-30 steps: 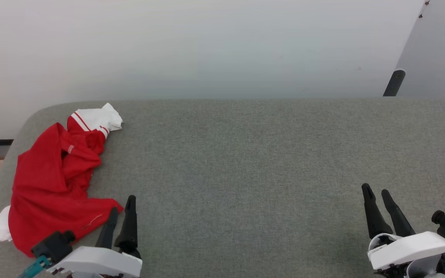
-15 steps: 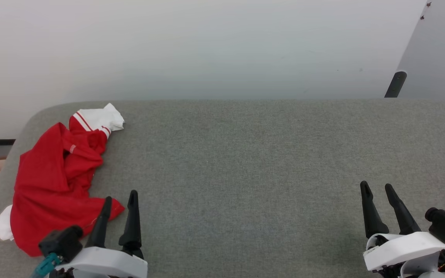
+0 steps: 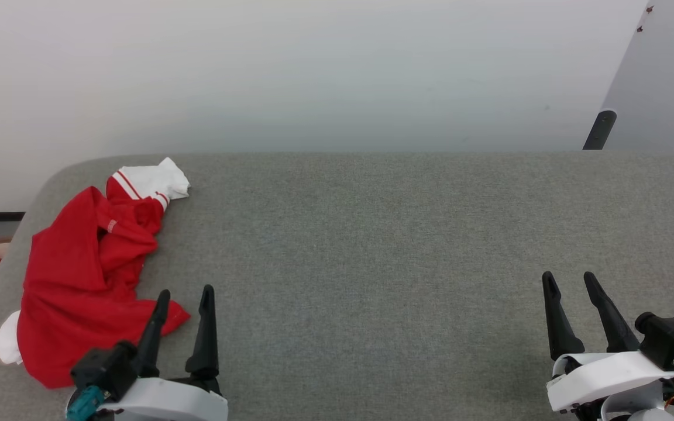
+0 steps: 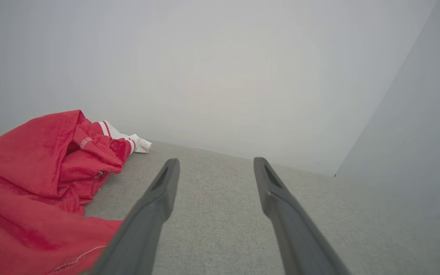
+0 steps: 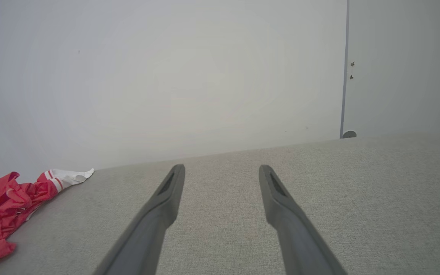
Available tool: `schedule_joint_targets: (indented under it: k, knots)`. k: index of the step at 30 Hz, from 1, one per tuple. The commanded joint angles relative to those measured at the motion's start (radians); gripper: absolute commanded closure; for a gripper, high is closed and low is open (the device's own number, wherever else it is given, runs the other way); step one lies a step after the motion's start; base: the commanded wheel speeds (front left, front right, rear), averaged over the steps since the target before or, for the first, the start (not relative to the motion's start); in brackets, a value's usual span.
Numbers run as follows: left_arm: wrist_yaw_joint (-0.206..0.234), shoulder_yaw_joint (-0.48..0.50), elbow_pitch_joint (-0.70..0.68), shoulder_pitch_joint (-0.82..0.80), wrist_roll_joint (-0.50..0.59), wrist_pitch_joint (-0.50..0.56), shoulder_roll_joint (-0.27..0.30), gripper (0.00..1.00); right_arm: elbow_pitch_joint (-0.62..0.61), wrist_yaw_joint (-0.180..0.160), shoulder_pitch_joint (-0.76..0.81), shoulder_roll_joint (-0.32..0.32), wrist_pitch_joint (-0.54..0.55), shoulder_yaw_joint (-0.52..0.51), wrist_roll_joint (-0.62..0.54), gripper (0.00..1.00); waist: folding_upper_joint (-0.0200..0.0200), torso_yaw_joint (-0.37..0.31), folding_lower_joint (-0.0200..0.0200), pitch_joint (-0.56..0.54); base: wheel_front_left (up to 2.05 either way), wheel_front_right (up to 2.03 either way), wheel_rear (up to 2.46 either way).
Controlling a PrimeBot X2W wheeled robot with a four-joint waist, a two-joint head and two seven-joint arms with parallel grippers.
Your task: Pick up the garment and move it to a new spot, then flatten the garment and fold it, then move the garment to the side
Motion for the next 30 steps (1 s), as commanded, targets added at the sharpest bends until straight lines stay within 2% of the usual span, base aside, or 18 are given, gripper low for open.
schedule_joint_targets:
  k: [1, 24, 30]
  knots:
    - [-0.006, 0.007, -0.007, 0.004, 0.031, -0.009, -0.003, 0.0, -0.009, 0.001, 0.0, 0.002, -0.01, 0.0, -0.028, 0.0, 0.0, 0.0, 0.0, 0.0, 0.0, 0.0, 0.0]
    - [-0.029, 0.03, -0.018, 0.011, 0.245, -0.052, -0.027, 0.0, -0.01, 0.001, -0.004, 0.007, -0.045, -0.003, -0.199, 0.0, 0.0, 0.003, 0.0, -0.008, 0.0, 0.0, 0.0]
    - [-0.033, 0.043, 0.001, 0.006, 0.228, -0.05, -0.031, 0.0, -0.008, 0.001, 0.011, 0.008, -0.043, -0.013, -0.195, 0.0, 0.0, 0.032, 0.0, -0.021, 0.0, 0.0, 0.0]
